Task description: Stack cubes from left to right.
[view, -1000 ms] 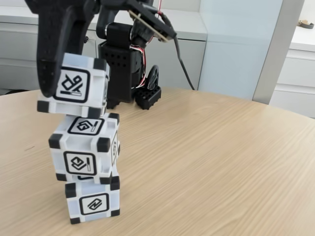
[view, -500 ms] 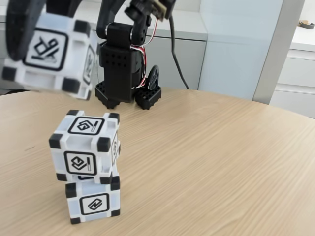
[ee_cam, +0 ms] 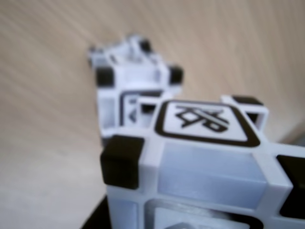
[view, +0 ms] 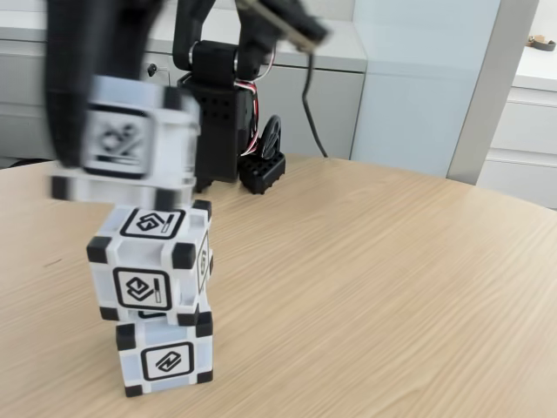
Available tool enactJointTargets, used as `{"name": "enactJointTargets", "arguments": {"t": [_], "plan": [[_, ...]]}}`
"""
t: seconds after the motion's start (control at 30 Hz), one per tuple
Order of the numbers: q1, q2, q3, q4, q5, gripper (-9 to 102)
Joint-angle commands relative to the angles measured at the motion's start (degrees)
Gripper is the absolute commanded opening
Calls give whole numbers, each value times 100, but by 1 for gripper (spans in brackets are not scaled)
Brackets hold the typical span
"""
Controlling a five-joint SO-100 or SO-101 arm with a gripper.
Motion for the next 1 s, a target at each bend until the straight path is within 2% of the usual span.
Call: {"name": "enactJointTargets", "arguments": {"t": [0.0,0.27,0.5,0.97], "plan": [[-185,18,-316,70,105,0],[-431,18,-316,114,105,0],[-431,18,-316,562,-35,0],[-316,-105,-299,580,-316,0]]}}
